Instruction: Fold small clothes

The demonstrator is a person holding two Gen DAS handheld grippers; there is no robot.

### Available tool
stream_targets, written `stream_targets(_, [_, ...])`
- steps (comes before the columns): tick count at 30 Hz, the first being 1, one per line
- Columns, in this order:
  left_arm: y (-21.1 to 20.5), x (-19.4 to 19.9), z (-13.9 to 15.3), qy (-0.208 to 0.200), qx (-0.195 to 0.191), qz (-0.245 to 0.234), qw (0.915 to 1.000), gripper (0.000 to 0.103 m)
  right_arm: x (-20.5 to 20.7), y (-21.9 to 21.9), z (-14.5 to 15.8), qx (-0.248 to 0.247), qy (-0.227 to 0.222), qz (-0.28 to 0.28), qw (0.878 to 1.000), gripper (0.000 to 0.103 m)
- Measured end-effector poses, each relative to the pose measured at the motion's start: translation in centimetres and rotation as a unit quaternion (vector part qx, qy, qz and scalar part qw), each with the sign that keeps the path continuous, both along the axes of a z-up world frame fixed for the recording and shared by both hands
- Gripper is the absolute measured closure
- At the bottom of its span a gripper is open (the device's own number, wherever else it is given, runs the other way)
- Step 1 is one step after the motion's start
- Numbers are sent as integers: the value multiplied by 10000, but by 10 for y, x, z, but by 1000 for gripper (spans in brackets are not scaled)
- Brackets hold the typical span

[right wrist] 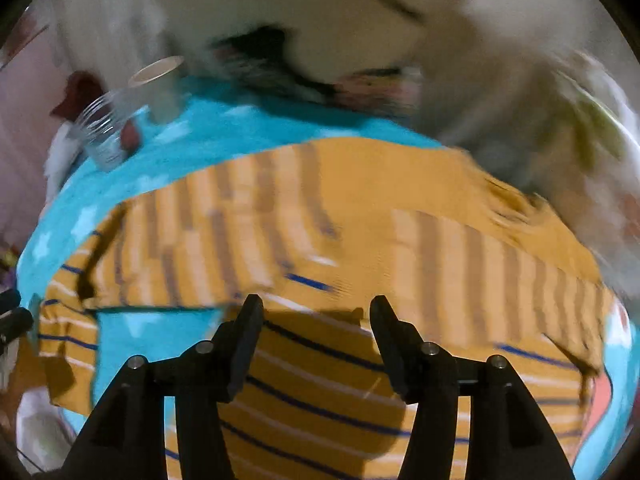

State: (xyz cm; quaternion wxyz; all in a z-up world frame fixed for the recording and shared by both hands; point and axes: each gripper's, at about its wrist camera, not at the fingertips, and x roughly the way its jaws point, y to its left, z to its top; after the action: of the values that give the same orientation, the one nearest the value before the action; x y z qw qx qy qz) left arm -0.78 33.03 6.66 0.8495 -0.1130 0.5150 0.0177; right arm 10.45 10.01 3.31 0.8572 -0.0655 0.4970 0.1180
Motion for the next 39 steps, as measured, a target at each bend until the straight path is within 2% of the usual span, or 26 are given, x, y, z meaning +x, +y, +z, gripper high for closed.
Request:
stream_targets(2, [1,3,-2,14,-35,-38,10000,35,2,-40,2,148,45,-631,9979,43])
stream_targets(3, [1,4,-2,11,-35,-50,10000,35,4,-70,0,385,147,-1101,9931,43])
stream_targets(5, [0,6,-5,27,-50,-98,9999,35,5,-124,-8,944,456,-1840,9773,43])
stream_targets(6, [-1,7,-7,51,-67,-121,9999,35,5,-149,-15,1314,614,-2222,9641,42])
stream_targets(10, [-8,12,-10,126,-143,-223,9996,35,15,-166,-38,2076,961,-2492,9410,42])
stream_targets(13, [-16,12,-6,60,-79,-340,9994,35,32,-150,-59,2282,1144,-2624,9306,41])
stream_targets(14, [-18,11,-5,31,-38,-379,9993,35,32,-146,-60,2256,1037,-2692,9305,43])
stream_targets(16, [-19,8,-4,29,-3,-405,9992,35,39,-144,-54,2275,916,-2824,9274,71])
stream_targets(17, [-18,7,-5,45,-18,-394,9992,35,40,-145,-51,2289,931,-2843,9263,91])
stream_targets(20, [-10,2,-5,61,-64,-268,9996,35,41,-144,-35,2226,910,-2725,9316,96])
stream_targets(24, [5,-4,-5,45,-143,-17,9999,35,31,-138,10,1931,641,-2280,9522,96])
stream_targets(27, [16,-5,-7,83,-294,164,9994,35,60,-121,39,1650,506,-1929,9659,96])
stream_targets(29, [19,-6,-9,103,-355,221,9991,35,88,-108,43,1473,624,-1729,9719,92])
stream_targets(31, [19,-6,-10,111,-366,216,9990,35,130,-87,30,1467,971,-1441,9738,75])
stream_targets(32, [18,-6,-9,98,-361,198,9991,35,138,-86,26,1604,1032,-1409,9715,63])
stream_targets(33, [18,-7,-8,81,-343,185,9992,35,147,-84,25,1824,971,-1466,9674,59])
stream_targets(34, [19,-7,-7,65,-306,179,9993,35,150,-85,29,2054,800,-1565,9628,56])
stream_targets(35, [19,-8,-8,74,-276,187,9994,35,149,-85,32,2257,690,-1590,9587,44])
stream_targets(37, [23,-8,-11,140,-313,226,9992,35,141,-86,40,2582,508,-1595,9515,26])
stream_targets(38, [26,-7,-15,204,-365,264,9988,35,136,-85,40,2481,459,-1609,9542,25])
stream_targets(39, [28,-7,-17,238,-385,284,9986,35,131,-80,38,2130,437,-1571,9634,25])
